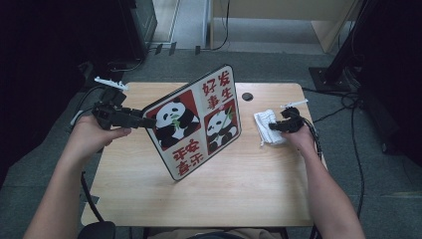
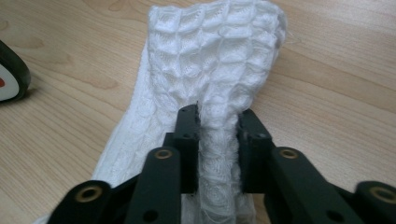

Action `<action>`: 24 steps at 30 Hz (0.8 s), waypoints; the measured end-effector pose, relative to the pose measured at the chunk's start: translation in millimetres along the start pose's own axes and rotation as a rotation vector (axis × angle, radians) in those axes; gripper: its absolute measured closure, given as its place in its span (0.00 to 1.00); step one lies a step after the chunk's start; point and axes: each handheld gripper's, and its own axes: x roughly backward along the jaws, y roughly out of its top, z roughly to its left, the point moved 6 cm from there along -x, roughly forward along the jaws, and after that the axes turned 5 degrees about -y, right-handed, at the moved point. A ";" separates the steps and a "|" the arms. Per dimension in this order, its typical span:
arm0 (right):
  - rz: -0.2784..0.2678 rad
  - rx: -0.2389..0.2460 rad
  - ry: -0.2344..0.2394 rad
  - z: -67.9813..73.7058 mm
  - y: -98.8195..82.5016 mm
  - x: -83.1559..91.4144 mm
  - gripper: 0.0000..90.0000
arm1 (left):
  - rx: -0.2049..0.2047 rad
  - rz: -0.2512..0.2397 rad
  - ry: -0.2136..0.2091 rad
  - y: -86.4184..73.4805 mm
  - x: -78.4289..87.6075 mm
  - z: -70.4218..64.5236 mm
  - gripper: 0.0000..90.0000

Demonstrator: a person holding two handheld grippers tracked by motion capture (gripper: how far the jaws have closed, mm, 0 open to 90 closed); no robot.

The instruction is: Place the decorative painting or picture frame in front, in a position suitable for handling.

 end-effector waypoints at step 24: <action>-0.016 0.151 -0.079 32.7 17.5 24.6 0.84 | 0.008 -0.011 -0.021 -9.8 -6.0 2.1 0.38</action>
